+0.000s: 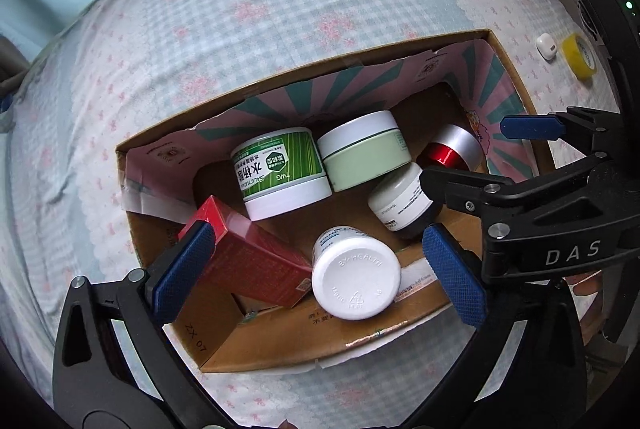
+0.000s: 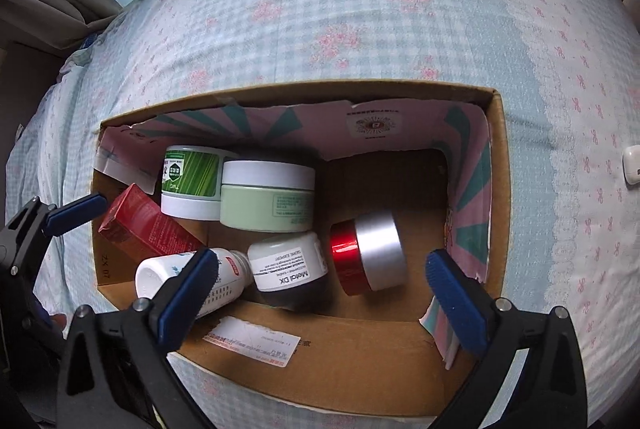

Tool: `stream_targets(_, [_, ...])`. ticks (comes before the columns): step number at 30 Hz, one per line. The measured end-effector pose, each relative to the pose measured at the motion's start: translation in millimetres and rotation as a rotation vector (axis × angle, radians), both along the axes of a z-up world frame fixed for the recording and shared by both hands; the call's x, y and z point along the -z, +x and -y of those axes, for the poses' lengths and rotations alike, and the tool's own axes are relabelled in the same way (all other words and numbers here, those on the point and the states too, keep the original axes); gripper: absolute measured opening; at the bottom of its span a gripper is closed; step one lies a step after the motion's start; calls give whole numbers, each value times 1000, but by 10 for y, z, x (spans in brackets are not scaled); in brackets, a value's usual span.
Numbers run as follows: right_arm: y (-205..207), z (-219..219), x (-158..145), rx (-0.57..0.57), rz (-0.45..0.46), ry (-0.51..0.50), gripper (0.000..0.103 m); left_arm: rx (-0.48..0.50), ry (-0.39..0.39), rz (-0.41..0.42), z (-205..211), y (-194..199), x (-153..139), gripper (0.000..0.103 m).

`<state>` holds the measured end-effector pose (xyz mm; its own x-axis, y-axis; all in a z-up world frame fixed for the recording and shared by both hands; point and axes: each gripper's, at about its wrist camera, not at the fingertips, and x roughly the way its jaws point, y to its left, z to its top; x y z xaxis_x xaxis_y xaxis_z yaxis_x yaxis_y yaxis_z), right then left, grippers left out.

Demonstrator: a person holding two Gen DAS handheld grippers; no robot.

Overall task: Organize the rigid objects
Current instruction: 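Lower both items into the box and open both tools, then move both tools away from the box toward the earbud case and tape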

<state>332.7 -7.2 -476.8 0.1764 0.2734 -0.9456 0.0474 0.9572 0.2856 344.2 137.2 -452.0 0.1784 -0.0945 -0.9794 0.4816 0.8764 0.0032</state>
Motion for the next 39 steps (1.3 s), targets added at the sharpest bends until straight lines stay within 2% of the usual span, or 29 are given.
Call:
stream_targets(4, [-49, -2, -115, 8, 17, 4, 103, -13, 5, 9, -57, -68, -141, 103])
stream_targets(8, [-153, 23, -377, 28, 25, 27, 103, -32, -3, 24, -124, -169, -429, 103])
stream_targets(15, [-490, 122, -1138, 55, 90, 50, 103, -75, -36, 101, -196, -414, -1195, 103])
stream_targets(18, [-708, 284, -1520, 67, 126, 7, 103, -94, -38, 168, -148, -554, -1551, 103])
stream_targets(21, [-928, 554, -1828, 98, 158, 0, 103, -100, -78, 190, 3, -649, -1822, 103])
stream_targets(26, [-1319, 1184, -2210, 169, 227, -69, 103, -72, -99, 249, 532, -773, -2139, 103])
stream_targets(30, [-1589, 1834, -2335, 241, 236, -140, 103, -36, -106, 290, 1086, -814, -2268, 103])
stream_targets(34, [-1773, 2538, -2141, 323, 133, -167, 103, 13, -125, 261, 1712, -780, -2245, 103])
stream_targets(37, [-1934, 3045, -1967, 401, 98, -150, 103, 67, -130, 224, 2195, -764, -2122, 103])
stream_targets(39, [-2004, 3320, -1865, 431, 83, -183, 103, 103, -118, 199, 2525, -738, -1991, 103])
